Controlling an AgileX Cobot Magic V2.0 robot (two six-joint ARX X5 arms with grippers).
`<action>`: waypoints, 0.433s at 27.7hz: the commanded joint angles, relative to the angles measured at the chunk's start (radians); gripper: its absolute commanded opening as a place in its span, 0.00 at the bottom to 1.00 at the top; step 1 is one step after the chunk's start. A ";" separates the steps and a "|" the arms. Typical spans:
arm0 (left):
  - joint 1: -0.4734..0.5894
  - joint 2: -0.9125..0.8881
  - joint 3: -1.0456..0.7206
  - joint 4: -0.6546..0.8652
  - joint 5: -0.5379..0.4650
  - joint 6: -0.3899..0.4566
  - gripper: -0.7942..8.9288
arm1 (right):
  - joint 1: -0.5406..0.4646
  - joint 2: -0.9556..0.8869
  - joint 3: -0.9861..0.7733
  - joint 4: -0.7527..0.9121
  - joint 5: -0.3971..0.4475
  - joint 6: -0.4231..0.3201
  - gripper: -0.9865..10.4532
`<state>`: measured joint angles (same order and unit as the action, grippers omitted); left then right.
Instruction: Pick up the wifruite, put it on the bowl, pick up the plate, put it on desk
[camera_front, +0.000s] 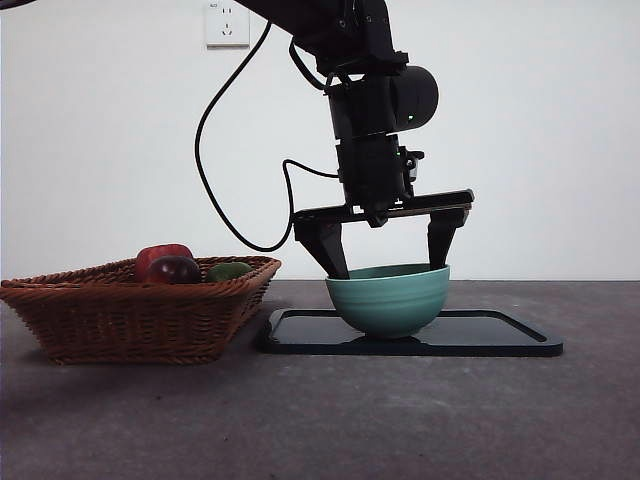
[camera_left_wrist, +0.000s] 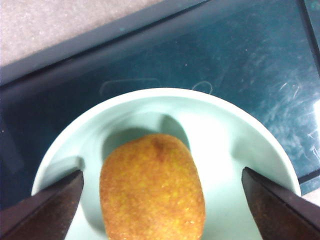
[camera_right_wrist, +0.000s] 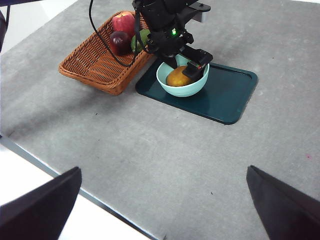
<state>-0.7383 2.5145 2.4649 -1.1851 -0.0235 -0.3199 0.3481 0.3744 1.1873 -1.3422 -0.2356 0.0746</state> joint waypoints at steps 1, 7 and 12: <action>-0.015 0.039 0.034 0.005 -0.006 0.013 0.55 | 0.006 0.002 0.010 -0.074 0.000 -0.004 0.60; -0.017 0.048 0.034 0.005 -0.007 0.013 0.53 | 0.006 0.002 0.010 -0.074 0.000 -0.004 0.60; -0.020 0.077 0.034 0.002 -0.007 0.016 0.46 | 0.006 0.002 0.010 -0.074 0.000 -0.004 0.60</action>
<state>-0.7444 2.5481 2.4680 -1.1820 -0.0273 -0.3126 0.3481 0.3744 1.1873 -1.3422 -0.2356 0.0746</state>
